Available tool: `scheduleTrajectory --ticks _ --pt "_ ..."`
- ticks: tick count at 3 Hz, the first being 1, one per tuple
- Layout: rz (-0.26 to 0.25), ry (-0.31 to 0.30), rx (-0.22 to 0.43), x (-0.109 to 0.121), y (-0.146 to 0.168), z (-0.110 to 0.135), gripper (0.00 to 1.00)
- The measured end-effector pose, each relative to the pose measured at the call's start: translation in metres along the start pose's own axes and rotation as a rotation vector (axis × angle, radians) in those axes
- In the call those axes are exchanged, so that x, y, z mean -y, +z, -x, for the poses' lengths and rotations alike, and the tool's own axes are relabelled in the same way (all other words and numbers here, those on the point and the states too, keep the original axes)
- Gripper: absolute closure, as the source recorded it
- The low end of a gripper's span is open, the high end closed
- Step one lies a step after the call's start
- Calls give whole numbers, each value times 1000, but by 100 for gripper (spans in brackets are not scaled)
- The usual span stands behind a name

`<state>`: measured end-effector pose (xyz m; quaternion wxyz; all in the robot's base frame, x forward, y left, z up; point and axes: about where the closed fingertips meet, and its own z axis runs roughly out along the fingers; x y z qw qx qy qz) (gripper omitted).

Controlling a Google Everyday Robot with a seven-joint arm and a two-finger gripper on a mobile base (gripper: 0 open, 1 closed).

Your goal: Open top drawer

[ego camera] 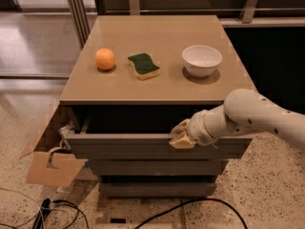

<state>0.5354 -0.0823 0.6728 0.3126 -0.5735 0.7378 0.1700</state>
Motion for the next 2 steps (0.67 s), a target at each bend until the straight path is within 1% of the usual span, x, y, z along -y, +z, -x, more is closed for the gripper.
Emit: scheduleTrajectory --ticks 1,2 --pt "0 0 0 0 0 0 35" --pt "0 0 0 0 0 0 5"
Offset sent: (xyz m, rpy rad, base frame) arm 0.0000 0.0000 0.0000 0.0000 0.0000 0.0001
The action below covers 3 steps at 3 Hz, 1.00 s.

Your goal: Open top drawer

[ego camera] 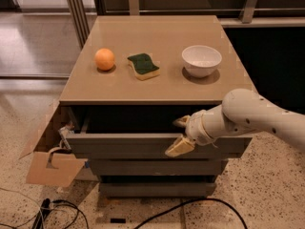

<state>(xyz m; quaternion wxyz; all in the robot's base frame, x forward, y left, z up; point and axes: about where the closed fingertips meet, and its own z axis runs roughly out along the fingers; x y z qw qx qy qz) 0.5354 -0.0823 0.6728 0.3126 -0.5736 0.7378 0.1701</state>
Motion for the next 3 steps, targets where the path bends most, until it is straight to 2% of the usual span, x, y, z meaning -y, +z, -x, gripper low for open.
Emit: scheduleTrajectory --ticks 1,2,3 --pt "2 -2 -1 -1 0 0 22" --pt "2 -2 -1 -1 0 0 46" --pt "20 4 26 -23 -10 -16 69"
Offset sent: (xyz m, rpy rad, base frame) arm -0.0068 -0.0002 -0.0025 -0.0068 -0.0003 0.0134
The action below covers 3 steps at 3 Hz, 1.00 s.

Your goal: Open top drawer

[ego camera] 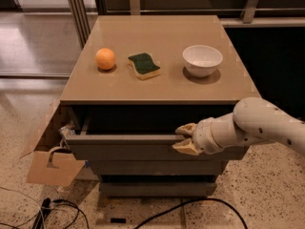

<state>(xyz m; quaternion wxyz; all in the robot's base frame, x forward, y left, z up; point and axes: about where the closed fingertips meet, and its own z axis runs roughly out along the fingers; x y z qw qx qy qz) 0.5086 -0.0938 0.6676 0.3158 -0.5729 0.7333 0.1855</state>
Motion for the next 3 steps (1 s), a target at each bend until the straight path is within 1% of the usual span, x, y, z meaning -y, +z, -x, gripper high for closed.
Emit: scheduleTrajectory --ticks 1,2,3 --pt "0 0 0 1 -2 3 92" --pt "17 -10 11 -12 -5 8 100" --pt "40 -19 27 -30 -6 10 100"
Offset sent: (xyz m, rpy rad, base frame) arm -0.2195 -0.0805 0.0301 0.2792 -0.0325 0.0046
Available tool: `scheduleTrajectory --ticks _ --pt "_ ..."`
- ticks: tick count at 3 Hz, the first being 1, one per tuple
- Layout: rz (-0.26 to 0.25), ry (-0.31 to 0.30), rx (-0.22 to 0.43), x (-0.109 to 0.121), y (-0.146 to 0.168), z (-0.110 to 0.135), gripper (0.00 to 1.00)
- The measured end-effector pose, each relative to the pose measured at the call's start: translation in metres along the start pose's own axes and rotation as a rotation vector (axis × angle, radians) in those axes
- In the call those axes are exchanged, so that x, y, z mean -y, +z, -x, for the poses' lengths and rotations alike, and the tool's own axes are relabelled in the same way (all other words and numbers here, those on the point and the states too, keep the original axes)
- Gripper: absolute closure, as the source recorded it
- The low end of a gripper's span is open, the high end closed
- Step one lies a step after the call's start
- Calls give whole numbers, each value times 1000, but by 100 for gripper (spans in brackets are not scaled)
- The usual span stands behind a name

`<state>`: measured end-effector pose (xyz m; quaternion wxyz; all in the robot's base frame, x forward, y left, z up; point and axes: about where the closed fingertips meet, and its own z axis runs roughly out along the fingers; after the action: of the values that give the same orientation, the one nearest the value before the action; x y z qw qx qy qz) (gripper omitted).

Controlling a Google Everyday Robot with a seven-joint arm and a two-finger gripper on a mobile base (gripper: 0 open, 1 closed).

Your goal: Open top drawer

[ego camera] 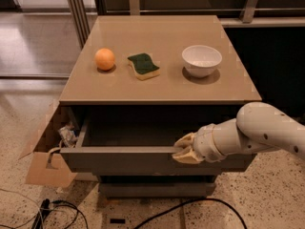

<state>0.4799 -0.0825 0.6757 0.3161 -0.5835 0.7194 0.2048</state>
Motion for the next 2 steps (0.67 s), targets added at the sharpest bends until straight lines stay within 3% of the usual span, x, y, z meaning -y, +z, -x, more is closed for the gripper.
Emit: scheduleTrajectory --ticks 1,2 --pt "0 0 0 0 -1 -2 100" --pt "0 0 0 0 -1 -2 81"
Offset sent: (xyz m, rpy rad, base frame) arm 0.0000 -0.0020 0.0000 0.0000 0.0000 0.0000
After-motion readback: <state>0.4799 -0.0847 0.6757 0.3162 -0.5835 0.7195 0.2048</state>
